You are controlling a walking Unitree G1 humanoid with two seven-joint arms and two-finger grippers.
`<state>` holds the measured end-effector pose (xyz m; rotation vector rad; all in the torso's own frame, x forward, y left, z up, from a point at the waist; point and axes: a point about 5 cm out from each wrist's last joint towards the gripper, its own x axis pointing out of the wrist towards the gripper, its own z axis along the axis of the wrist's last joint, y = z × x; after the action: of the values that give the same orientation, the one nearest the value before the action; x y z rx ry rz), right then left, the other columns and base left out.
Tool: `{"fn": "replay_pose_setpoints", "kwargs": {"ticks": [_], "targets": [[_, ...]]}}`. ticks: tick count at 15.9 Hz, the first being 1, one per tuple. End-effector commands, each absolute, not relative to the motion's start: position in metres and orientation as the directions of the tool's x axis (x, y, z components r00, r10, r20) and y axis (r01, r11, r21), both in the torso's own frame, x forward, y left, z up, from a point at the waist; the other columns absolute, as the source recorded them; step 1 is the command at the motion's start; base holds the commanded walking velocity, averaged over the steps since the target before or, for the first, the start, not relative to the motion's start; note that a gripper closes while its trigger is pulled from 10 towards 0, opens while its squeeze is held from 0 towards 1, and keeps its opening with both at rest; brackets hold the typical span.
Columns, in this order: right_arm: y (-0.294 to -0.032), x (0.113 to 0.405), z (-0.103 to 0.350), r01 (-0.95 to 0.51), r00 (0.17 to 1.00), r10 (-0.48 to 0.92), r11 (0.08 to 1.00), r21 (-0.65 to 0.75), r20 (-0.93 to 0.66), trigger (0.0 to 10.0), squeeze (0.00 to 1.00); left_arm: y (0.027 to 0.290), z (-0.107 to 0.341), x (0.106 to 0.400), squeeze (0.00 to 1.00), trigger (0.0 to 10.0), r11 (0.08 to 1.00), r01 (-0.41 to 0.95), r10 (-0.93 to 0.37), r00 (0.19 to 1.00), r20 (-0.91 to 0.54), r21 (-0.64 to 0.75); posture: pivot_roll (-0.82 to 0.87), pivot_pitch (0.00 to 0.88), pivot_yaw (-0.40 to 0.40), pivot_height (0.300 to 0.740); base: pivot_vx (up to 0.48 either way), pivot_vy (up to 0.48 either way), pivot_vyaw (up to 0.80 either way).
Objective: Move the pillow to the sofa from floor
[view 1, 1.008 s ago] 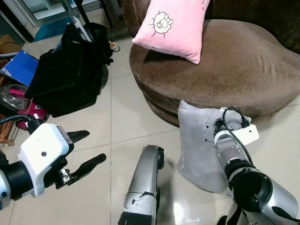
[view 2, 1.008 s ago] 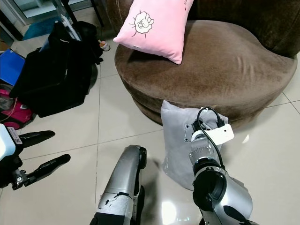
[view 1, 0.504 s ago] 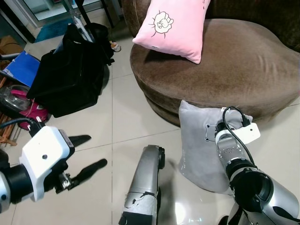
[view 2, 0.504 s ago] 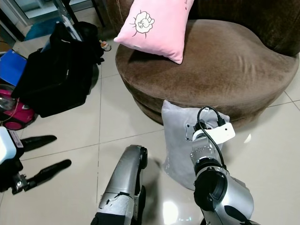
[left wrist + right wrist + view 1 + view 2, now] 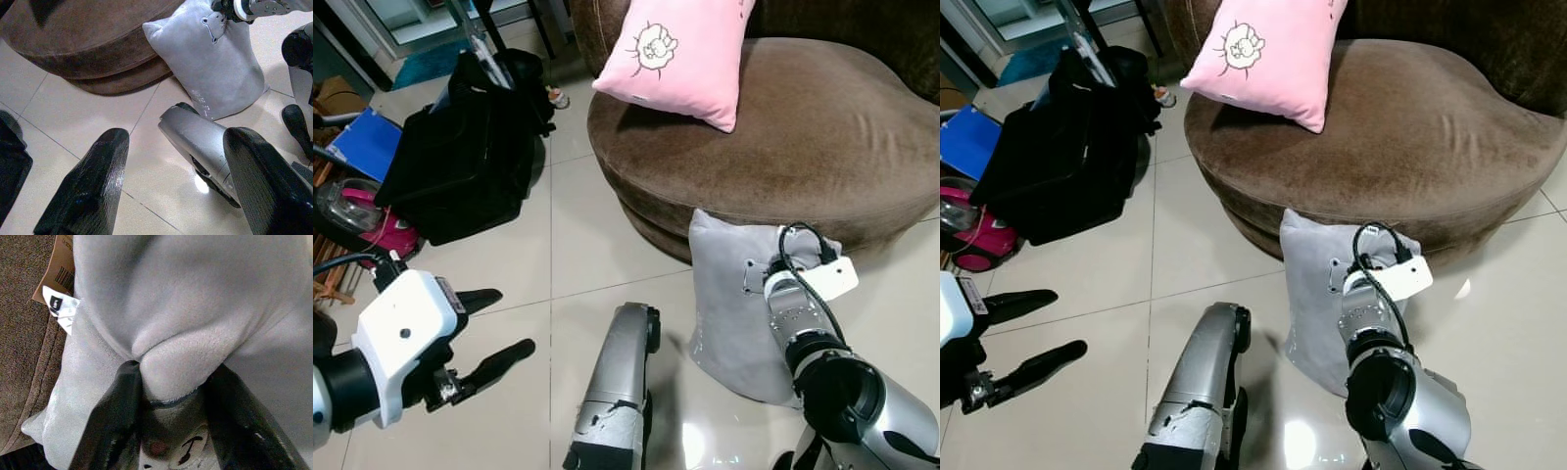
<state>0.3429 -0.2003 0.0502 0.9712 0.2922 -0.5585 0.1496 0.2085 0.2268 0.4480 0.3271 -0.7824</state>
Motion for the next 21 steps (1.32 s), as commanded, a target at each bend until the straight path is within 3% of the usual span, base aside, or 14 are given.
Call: {"fn": "replay_pose_setpoints", "kwargs": {"ticks": [1, 10, 16, 19, 21], "targets": [[-0.183, 0.345, 0.048, 0.534, 0.844, -0.248, 0.475, 0.7, -0.476, 0.0, 0.0, 0.21, 0.229, 0.147, 0.0, 10.0, 0.617, 0.74, -0.595, 0.662, -0.456, 0.267, 0.79, 0.152, 0.254, 0.494, 0.0, 0.0, 0.0], [-0.184, 0.344, 0.048, 0.524, 0.851, -0.247, 0.47, 0.71, -0.464, 0.0, 0.0, 0.214, 0.224, 0.147, 0.0, 10.0, 0.635, 0.726, -0.579, 0.674, -0.459, 0.265, 0.73, 0.123, 0.224, 0.494, 0.0, 0.0, 0.0], [-0.172, 0.341, 0.043, 0.465, 0.884, -0.201, 0.472, 0.749, -0.422, 0.0, 0.0, 0.226, 0.174, 0.166, 0.0, 10.0, 0.749, 0.625, -0.51, 0.757, -0.41, 0.222, 0.41, 0.012, 0.132, 0.494, 0.0, 0.0, 0.0], [-0.171, 0.345, 0.05, 0.375, 0.925, -0.166, 0.533, 0.758, -0.341, 0.0, 0.0, 0.22, 0.151, 0.194, 0.0, 10.0, 0.799, 0.568, -0.496, 0.807, -0.319, 0.196, 0.18, 0.0, 0.123, 0.494, 0.0, 0.0, 0.0], [-0.172, 0.349, 0.058, 0.286, 0.954, -0.119, 0.628, 0.724, -0.273, 0.0, 0.0, 0.21, 0.137, 0.217, 0.0, 10.0, 0.796, 0.559, -0.496, 0.822, -0.281, 0.23, 0.08, 0.0, 0.113, 0.494, 0.0, 0.0, 0.0]]}}
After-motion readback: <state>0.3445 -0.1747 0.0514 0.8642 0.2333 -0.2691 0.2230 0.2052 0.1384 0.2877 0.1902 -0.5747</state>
